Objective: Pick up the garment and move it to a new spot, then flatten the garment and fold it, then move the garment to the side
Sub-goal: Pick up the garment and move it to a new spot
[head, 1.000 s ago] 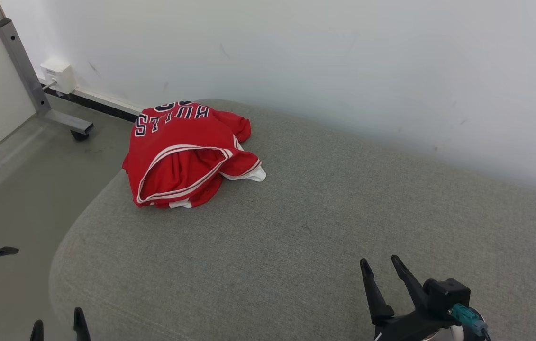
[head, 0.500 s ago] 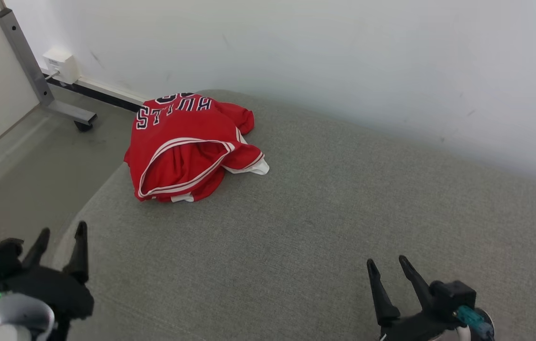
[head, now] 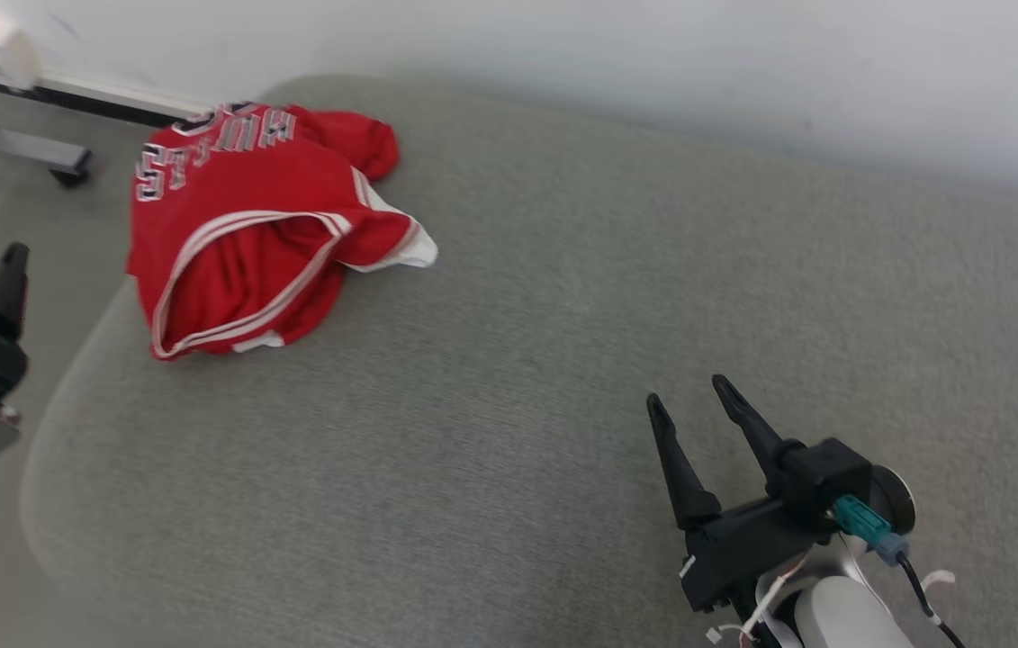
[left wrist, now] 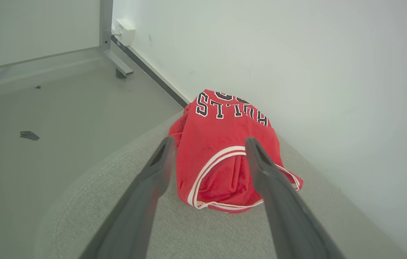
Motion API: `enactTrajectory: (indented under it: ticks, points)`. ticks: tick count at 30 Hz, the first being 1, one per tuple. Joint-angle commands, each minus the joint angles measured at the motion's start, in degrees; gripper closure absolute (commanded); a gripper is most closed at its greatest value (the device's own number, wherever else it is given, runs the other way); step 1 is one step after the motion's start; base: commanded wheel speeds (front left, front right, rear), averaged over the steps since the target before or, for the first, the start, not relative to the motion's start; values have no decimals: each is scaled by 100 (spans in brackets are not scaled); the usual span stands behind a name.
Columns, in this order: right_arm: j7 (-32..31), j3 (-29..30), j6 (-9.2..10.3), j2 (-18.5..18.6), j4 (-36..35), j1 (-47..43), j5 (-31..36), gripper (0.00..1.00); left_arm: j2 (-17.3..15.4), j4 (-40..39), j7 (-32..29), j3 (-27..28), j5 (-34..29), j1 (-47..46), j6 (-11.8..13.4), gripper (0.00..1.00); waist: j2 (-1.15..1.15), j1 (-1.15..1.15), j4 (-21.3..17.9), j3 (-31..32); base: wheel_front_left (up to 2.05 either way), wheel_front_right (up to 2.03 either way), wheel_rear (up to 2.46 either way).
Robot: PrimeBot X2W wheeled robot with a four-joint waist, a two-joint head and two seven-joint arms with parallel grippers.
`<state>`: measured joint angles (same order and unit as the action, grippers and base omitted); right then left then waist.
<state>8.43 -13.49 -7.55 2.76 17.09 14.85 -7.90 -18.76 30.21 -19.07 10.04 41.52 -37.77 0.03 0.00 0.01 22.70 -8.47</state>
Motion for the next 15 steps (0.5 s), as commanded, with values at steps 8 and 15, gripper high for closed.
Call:
enactTrajectory:
  ticks: [8,15]
  points:
    - [-95,-216,12,18,-343,358,137,0,-262,-59,-1076,543,638,-624,836,0,0,-1,-1278,-1525,0,0,0]
    - [-40,-244,12,17,-443,612,141,0,-472,-511,-1262,707,536,-600,1378,0,0,-1,-1560,-1977,0,0,0]
